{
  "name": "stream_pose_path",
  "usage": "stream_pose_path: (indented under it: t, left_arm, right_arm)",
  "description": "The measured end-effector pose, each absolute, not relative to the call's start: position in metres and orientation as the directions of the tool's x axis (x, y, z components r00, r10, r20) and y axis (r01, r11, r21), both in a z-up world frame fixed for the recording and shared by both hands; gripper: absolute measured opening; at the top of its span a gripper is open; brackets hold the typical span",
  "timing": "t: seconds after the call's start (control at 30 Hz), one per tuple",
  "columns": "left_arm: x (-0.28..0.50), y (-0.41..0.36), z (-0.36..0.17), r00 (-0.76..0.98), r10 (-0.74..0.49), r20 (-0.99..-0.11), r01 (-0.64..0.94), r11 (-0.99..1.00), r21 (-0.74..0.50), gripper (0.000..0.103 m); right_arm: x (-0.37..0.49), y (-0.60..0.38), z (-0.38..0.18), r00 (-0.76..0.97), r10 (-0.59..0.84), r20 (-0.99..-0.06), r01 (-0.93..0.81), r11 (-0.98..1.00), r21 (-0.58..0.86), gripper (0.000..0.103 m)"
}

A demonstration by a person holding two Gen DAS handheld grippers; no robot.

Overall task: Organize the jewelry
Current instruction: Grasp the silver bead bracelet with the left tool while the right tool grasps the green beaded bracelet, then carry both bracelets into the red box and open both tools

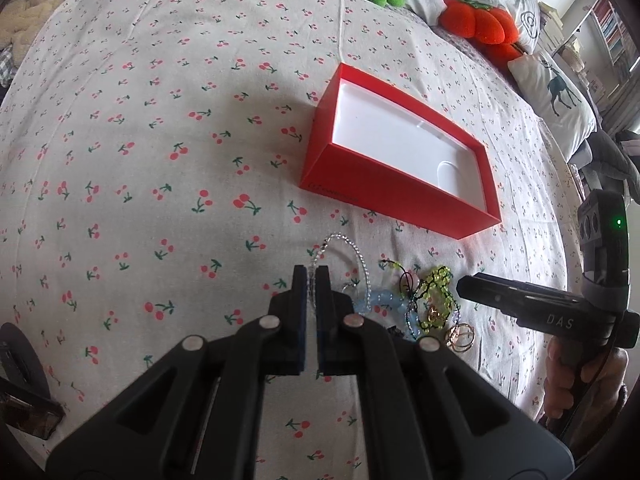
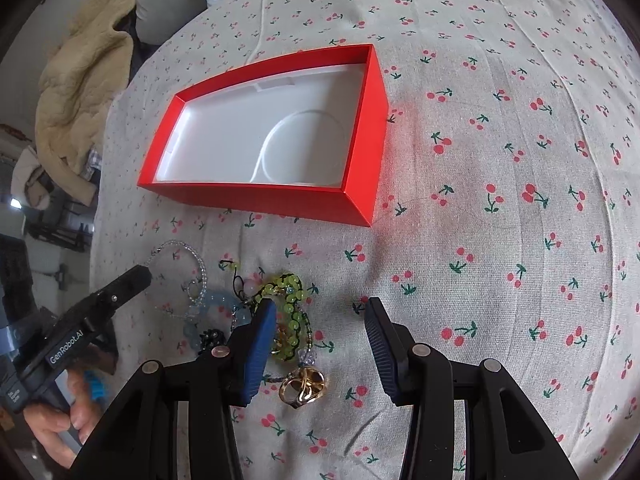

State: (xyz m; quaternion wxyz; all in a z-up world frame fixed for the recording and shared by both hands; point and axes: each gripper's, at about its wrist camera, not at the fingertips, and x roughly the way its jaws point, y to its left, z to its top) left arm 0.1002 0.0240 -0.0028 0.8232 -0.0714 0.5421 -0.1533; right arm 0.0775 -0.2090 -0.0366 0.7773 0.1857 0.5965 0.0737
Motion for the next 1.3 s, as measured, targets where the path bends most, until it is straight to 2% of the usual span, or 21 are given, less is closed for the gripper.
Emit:
stream_pose_path:
  t: [0.1,0.33,0.4,0.5,0.97,1.3]
  left_arm:
    - [0.098,0.036,-0.003,0.374,-0.315,-0.872,0.158,0.948,-0.275,0.005]
    - [0.097,0.051,-0.019,0.356,-0.275,-0.893,0.126,0.961,-0.245,0.005]
    - [0.097,0.051,-0.023,0.347,-0.268,-0.899,0.126,0.963,-0.239,0.005]
    - [0.096,0.05,-0.025,0.343,-0.265,-0.901,0.129,0.964,-0.234,0.005]
    - [0.086,0.048,0.009,0.409,-0.311,-0.858,0.154,0.95,-0.271,0.005]
    - [0.081,0.036,0.045,0.472,-0.373,-0.799,0.183,0.928,-0.325,0.005]
  right_arm:
    - [0.083,-0.201,-0.035,0.297,0.354,-0.887,0.08,0.916,0.393,0.038]
    - [0.094,-0.182,-0.04,0.309,0.341,-0.888,0.056,0.925,0.375,0.027]
    - [0.097,-0.181,-0.042,0.294,0.332,-0.896,0.06,0.929,0.364,0.011]
    - [0.094,-0.183,-0.045,0.279,0.333,-0.901,0.062,0.93,0.363,0.006]
    - [0.075,-0.175,0.004,0.38,0.354,-0.854,-0.002,0.924,0.382,0.005]
    - [0.055,-0.178,0.051,0.488,0.417,-0.766,-0.071,0.894,0.442,0.005]
